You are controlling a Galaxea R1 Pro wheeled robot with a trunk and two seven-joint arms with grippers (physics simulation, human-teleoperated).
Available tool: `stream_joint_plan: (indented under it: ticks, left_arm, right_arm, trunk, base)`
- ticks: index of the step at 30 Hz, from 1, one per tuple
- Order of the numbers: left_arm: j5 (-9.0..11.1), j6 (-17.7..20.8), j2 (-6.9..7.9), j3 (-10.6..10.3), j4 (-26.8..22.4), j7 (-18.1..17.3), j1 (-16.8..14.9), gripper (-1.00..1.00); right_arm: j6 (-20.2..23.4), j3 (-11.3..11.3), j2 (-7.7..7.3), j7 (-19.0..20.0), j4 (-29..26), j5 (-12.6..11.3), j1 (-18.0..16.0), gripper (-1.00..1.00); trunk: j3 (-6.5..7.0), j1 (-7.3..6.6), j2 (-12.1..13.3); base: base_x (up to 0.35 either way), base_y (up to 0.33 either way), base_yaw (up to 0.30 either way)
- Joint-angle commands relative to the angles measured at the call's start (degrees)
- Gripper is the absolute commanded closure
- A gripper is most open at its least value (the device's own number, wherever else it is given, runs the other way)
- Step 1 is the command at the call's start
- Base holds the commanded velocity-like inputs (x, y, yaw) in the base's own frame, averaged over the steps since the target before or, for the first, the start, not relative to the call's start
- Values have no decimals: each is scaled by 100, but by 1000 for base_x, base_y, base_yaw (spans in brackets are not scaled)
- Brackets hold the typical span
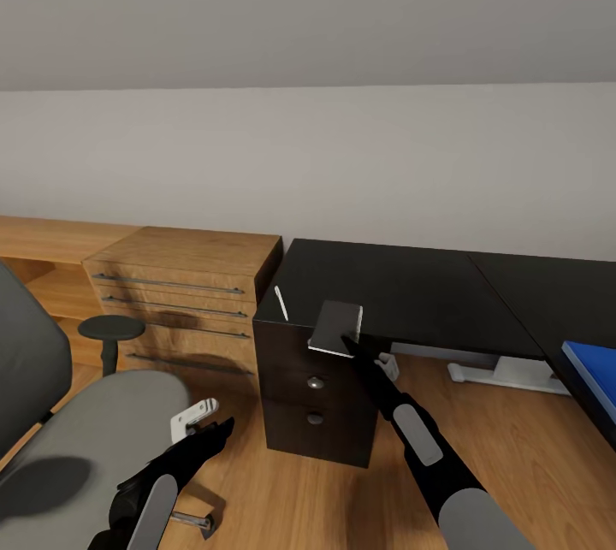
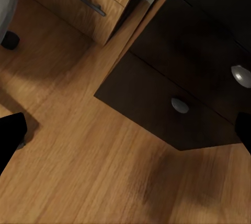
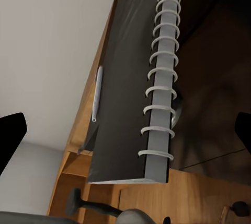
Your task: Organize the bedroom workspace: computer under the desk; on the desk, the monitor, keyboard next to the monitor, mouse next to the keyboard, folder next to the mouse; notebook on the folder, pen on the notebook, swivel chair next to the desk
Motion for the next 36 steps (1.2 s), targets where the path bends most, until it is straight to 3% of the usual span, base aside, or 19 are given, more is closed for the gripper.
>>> stream_joint_plan:
  ticks: [1,16,36]
  left_arm:
    - [60,15,0,-3,-8,52,-3,-100]
    - [61,16,0,-8,-5,52,-3,-100]
    - [48,6,-12,-13,-9,78,-3,-100]
  right_arm:
    - [31,3,0,8,-1,-57,-3,100]
    - [22,8,2,8,-8,-59,-3,100]
    - [-7,4,4,-12,-79,-44,-3,100]
  trunk:
    - [-6,-1,-3]
    - [-6,-1,-3]
    - [353,-440,799]
  base:
    - [0,0,0]
    - [0,0,0]
    - [0,0,0]
